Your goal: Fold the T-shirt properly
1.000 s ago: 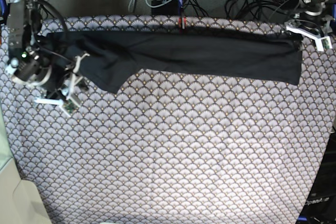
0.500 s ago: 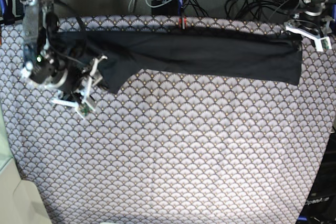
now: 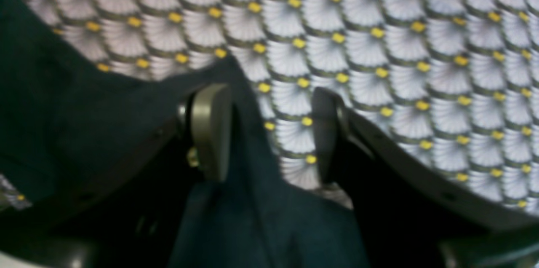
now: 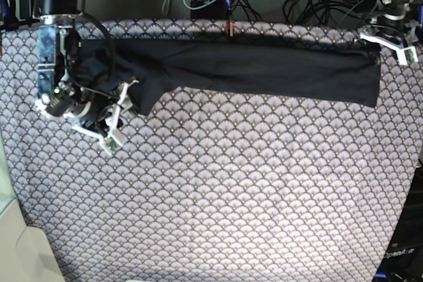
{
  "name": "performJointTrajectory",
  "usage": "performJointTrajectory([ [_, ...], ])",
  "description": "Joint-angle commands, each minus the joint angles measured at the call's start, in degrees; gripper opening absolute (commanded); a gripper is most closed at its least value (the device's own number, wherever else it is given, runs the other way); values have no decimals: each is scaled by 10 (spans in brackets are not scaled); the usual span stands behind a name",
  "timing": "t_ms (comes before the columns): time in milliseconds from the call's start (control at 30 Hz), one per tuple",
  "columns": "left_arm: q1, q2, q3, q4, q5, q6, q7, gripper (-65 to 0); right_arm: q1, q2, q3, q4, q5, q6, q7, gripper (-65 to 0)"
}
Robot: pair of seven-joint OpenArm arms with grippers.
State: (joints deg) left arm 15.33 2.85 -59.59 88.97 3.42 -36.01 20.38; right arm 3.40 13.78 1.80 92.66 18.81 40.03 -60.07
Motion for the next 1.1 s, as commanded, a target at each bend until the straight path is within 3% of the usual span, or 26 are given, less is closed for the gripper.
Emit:
performJointTrajectory([
  [0,-2,-6,-2,12,-7,3,-13,-279,12,2,4,8,6,0,-2,-323],
  [133,-2,-3,-2,12,-7,3,-13,-279,11,-12,4,8,5,0,-10,-324],
  [833,-2,-2,-2,10,-8,2,-14,-279,-30,-11,4,4,3,0,-9,-326],
  [1067,1,-3,-2,11,-9,1,-14,-279,-24,-12,4,-73,4,0,0,-328],
])
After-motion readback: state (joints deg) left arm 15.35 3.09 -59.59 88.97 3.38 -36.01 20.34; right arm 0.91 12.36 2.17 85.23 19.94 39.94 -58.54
